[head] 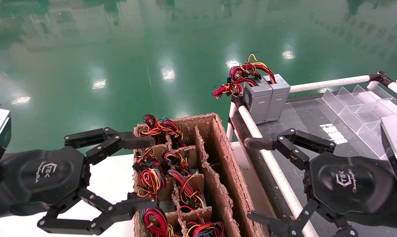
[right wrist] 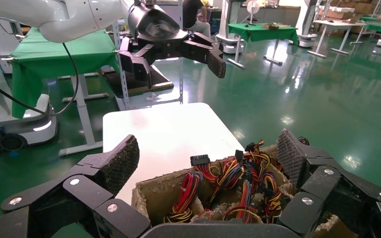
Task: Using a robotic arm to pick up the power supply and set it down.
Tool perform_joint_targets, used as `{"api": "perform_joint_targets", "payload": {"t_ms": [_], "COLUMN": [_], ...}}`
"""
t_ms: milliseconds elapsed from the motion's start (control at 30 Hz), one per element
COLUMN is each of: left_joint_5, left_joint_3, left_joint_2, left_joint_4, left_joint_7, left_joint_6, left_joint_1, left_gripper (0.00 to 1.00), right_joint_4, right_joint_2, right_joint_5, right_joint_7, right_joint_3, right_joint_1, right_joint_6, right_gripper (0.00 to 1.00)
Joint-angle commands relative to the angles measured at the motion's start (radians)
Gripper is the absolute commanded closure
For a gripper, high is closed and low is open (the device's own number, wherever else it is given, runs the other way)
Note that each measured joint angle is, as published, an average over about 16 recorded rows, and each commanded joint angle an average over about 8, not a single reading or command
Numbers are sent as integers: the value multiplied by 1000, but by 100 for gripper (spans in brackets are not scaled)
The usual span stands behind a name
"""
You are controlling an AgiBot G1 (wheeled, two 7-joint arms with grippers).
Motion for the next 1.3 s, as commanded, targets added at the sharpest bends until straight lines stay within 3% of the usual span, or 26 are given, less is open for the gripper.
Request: {"api": "perform_joint_targets", "payload": {"t_ms": [33,1100,1300], "left_joint_5": [0,0,0], "left_joint_3": [0,0,0], "left_joint_2": [0,0,0], "left_joint_4": [0,0,0], "left_joint_7": [0,0,0], "left_joint_6": [0,0,0], "left_joint_1": [0,0,0], "left_gripper": [100,100,25], "right_joint_4": [0,0,0], "right_joint_2": [0,0,0], "right_joint_5": [0,0,0], "right_joint_7": [0,0,0], "right_joint_3": [0,0,0], "right_joint_1": [0,0,0], "right_joint_6": [0,0,0], "right_gripper": [0,0,0]}}
